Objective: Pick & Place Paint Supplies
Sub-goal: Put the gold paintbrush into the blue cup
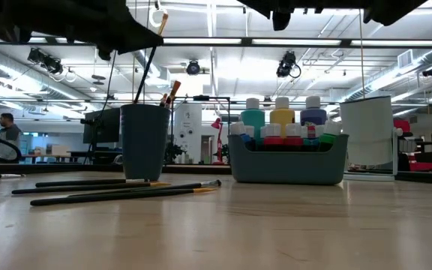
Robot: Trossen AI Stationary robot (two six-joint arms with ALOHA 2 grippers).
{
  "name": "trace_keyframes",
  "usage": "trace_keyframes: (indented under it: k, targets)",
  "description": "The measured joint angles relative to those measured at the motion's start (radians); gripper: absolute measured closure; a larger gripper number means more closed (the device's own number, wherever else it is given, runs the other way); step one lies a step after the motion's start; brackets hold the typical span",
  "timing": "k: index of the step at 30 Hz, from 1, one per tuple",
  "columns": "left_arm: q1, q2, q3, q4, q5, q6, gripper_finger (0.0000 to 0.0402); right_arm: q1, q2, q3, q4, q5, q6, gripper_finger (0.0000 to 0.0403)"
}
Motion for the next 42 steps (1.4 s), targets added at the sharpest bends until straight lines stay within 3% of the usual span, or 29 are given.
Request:
trace_keyframes:
  k: [4, 9, 22, 32, 42]
  targets:
    - [0.019, 0.008, -0.055, 0.163, 0.054, 0.047, 0.0380, 0.000, 0.000, 0.000, 0.000, 0.000, -0.002, 0.0238]
    - [0.077, 0.081, -0.086, 0.203, 0.123, -0.014, 0.0380, 0.000, 0.000, 0.000, 0.000, 0.001, -0.003, 0.0238]
    - [0.101, 0.244, -0.097, 0.200, 0.085, -0.104, 0.0372, -0.001, 0.000, 0.000, 0.000, 0.001, -0.004, 0.0238]
    - [0.100, 0.260, -0.096, 0.183, 0.056, -0.113, 0.0368, -0.001, 0.000, 0.000, 0.000, 0.001, -0.004, 0.0238]
    - [0.100, 0.260, -0.096, 0.174, 0.040, -0.129, 0.0318, -0.001, 0.000, 0.000, 0.000, 0.001, -0.004, 0.0238]
